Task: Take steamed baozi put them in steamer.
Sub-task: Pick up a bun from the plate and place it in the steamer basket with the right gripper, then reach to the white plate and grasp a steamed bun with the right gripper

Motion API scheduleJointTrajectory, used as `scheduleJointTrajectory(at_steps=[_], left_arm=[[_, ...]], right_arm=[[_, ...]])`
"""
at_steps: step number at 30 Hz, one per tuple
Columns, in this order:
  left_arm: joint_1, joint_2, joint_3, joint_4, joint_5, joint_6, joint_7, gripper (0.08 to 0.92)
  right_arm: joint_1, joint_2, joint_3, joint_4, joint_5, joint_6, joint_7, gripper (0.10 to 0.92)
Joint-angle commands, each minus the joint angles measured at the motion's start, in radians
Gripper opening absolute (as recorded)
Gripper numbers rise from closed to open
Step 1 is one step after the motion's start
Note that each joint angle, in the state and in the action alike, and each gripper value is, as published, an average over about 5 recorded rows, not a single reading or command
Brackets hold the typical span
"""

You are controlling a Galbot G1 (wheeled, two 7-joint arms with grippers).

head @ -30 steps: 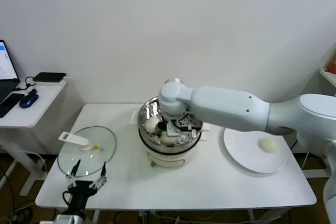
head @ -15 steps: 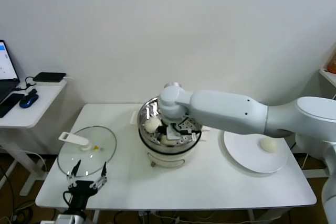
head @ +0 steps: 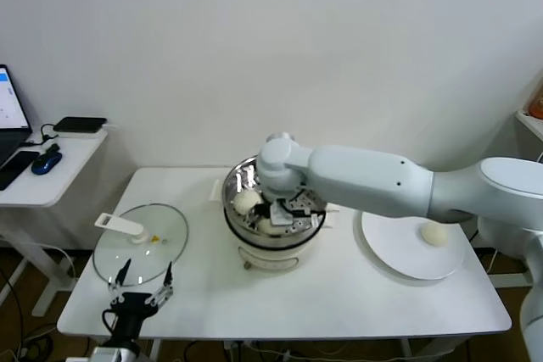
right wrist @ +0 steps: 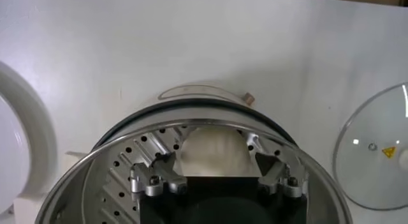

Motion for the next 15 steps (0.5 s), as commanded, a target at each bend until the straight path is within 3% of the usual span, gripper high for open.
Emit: scheduleJointTrajectory(at_steps=[1,6,15], left_arm=[[-0.001,0.000,0.001,0.002,-0.001,0.000,0.000,0.823],[-0.004,0.002,0.002,0.003,-0.001,-0.001,0.000,0.823],[0.004,0.006,0.003,0.003,-0.010,-0.010,0.002,0.823]], right_arm=[[0.060,-0.022,0.013,-0.015,0.102,-0.004,-0.013,0.823],[0.161,-0.063,-0.026,-0.029,0.287,-0.085,-0.021,0.823],[0.364,-0.221,-0.202,-0.078,0.705,-0.382,0.027,0.823]])
